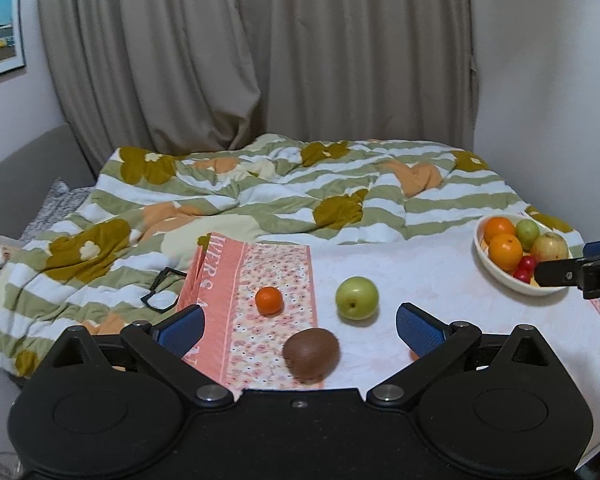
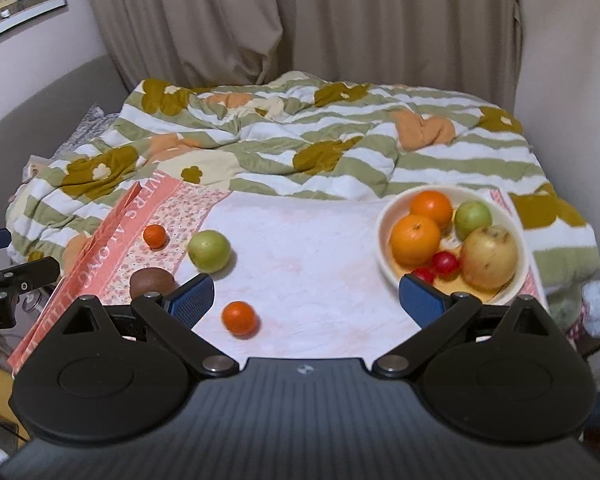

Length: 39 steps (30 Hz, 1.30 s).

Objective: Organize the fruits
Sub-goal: 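Move both tools back toward the kiwi and tangerine on the cloth, then grasp the brown kiwi with the left tool while the right tool grasps a tangerine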

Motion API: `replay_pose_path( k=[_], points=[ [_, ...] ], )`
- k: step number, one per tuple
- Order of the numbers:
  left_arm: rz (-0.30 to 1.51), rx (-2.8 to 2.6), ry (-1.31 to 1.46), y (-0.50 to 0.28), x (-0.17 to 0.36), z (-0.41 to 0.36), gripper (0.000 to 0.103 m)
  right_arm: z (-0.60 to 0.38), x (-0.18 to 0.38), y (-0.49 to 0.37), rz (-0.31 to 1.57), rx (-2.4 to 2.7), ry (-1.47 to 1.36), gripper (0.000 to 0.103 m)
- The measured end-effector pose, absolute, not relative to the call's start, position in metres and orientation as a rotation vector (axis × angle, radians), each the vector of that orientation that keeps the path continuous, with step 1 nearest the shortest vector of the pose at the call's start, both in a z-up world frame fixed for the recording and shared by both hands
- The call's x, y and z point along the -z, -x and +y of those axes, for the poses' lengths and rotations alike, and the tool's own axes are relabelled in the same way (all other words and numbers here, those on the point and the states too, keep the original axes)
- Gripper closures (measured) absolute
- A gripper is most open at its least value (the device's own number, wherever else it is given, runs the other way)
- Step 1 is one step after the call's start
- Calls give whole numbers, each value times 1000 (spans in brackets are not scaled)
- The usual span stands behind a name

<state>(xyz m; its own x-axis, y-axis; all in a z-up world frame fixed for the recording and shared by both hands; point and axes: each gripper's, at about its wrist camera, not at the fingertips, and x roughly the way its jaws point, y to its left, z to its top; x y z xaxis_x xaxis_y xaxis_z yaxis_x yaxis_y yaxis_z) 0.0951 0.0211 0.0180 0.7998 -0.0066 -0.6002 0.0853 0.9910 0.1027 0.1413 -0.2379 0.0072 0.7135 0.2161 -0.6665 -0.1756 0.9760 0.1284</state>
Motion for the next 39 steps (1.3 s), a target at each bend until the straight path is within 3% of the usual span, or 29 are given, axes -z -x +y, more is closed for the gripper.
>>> replay_pose_path(
  k=[15,32,39],
  points=[
    [751,310,-220,-161,33,78,0,-153,40,-160,843,-105,-124,0],
    [915,485,-298,-222,98,51,2,-146,88,-203,978,-82,-142,2],
    [968,535,-324,-228,115,42,31,-142,103,-206,1016,-107,-114,13]
  ],
)
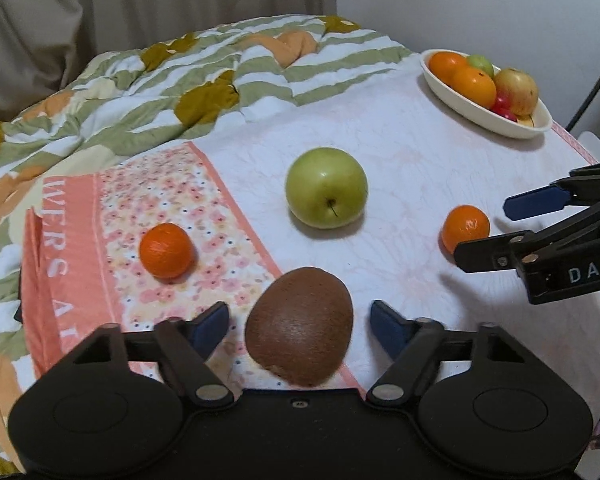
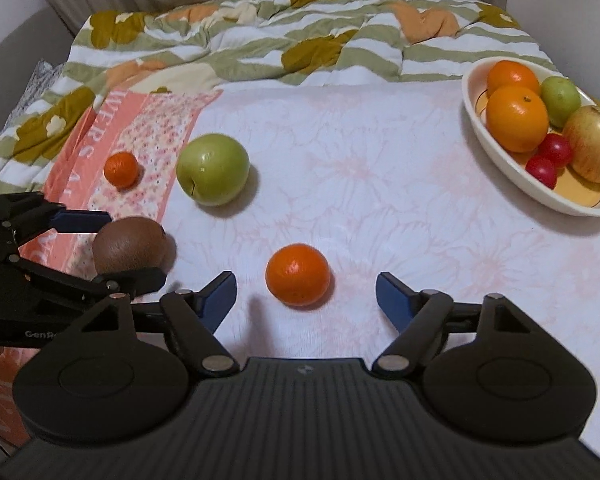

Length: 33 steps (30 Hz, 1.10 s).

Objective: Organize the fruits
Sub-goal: 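Grasp the brown kiwi with the left tool while the right tool grasps a tangerine, then carry the kiwi and tangerine over the bowl with both tools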

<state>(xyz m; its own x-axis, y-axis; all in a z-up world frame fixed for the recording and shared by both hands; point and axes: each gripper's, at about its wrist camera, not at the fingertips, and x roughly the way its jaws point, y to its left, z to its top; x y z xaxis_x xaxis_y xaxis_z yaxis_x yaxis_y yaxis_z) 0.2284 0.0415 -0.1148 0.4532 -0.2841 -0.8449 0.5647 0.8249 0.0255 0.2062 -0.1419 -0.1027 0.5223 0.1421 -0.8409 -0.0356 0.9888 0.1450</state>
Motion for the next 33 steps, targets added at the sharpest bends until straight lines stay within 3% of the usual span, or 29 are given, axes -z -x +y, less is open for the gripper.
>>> replay_pose_path(
  k=[3,17,21,33],
  points=[
    [982,526,-334,-229,118,41,41,-141,106,-208,1024,-115,-113,19],
    [992,482,-276,-220,116,51,42,-135,112,-216,1028,-135,-94,32],
    [998,459,-251,-216,115,57,42,-134,112,-217,1030,-136,-87,50],
    [927,420,-160,-186,87,71,42,-132,88,-201,971,-153,-67,50]
  ],
)
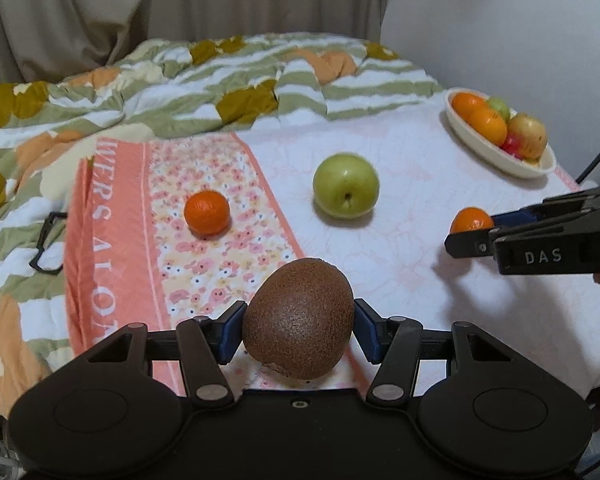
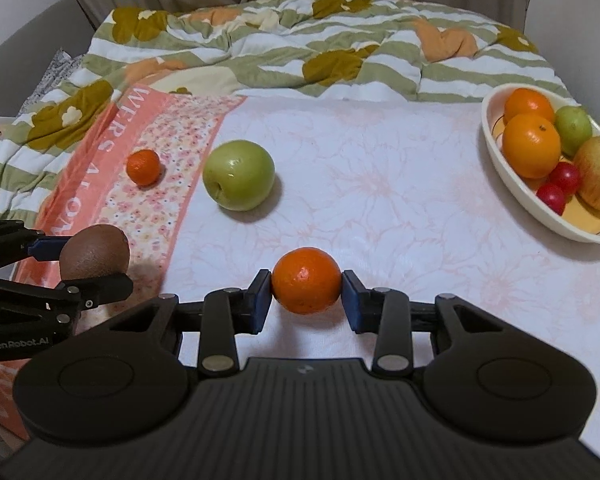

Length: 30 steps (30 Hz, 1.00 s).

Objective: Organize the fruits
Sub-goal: 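Carry the kiwi and tangerine over the bowl with both tools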

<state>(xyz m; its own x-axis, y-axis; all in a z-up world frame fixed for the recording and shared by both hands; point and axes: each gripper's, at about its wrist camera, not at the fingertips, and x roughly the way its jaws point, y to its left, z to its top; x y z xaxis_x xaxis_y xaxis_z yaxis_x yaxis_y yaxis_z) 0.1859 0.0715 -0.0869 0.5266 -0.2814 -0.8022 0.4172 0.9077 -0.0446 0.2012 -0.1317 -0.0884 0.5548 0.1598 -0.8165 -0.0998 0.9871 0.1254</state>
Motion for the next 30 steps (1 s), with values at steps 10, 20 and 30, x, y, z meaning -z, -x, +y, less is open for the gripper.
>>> replay_pose_path(
  k=[10,20,30],
  points=[
    [799,431,-122,-153,41,57,42,-150,51,-164,904,-131,-70,50],
    [702,340,-104,-122,8,12,42,-208,21,-138,823,-177,-66,50],
    [648,274,-39,-115,-15,-77,42,-304,1,-137,771,-236,-35,50]
  ],
)
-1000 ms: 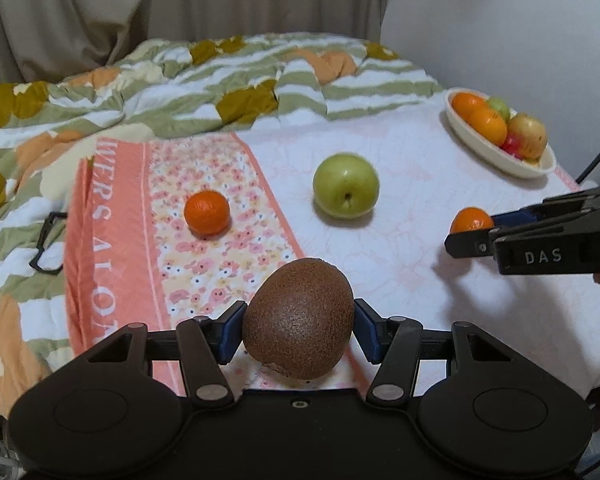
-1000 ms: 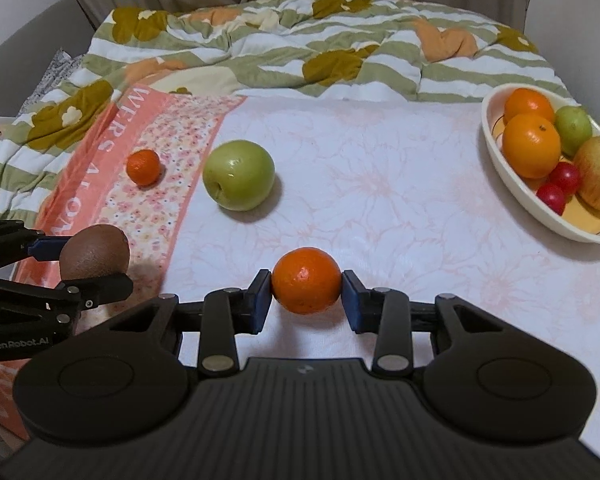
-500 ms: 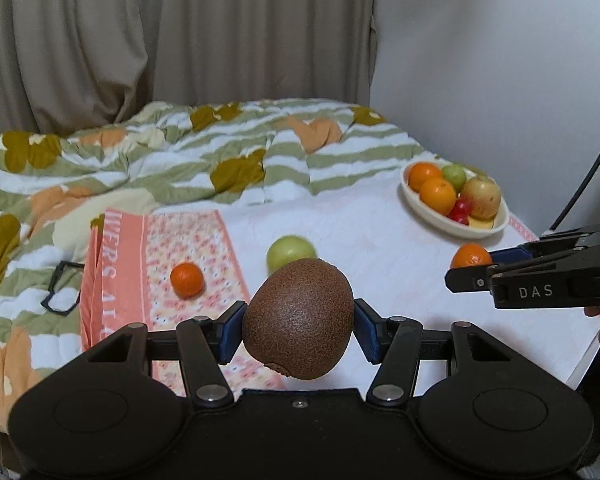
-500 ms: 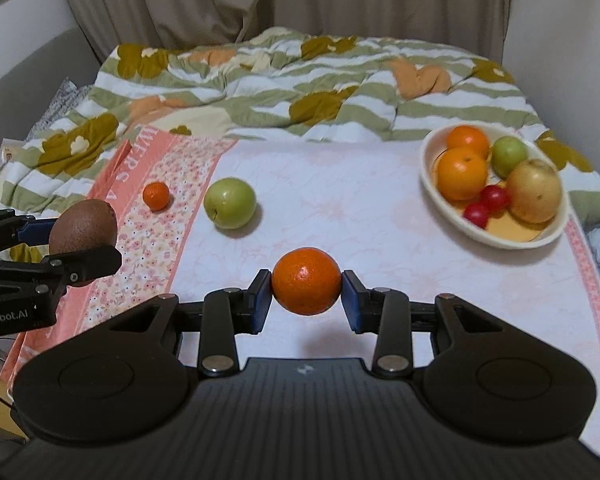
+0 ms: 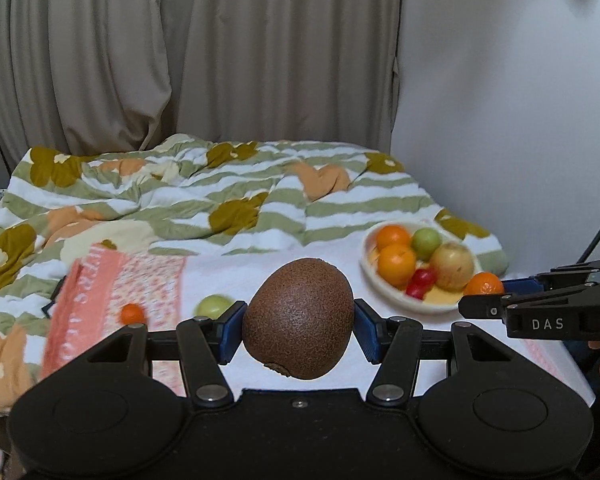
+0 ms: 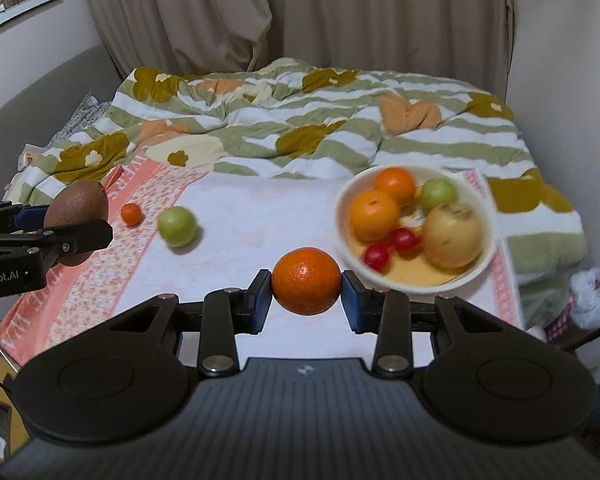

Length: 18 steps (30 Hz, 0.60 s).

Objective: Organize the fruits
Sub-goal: 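Carry the kiwi and tangerine over the bowl with both tools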

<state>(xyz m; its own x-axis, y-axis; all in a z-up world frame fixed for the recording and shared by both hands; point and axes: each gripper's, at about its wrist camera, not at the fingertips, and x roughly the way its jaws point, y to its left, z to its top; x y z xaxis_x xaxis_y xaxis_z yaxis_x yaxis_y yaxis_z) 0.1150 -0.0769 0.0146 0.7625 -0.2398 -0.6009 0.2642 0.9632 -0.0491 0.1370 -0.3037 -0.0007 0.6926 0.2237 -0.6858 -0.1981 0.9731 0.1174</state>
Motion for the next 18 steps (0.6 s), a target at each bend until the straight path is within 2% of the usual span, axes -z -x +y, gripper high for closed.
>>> replay_pose_path(
  k=[10,18],
  points=[
    [652,292,-2,-138,-14,-164,42,-390,-4,-165,752,-223,-13,50],
    [709,372,-43,-177,9,-218,42,-431,7,-192,772,-173,-40,50]
  ],
)
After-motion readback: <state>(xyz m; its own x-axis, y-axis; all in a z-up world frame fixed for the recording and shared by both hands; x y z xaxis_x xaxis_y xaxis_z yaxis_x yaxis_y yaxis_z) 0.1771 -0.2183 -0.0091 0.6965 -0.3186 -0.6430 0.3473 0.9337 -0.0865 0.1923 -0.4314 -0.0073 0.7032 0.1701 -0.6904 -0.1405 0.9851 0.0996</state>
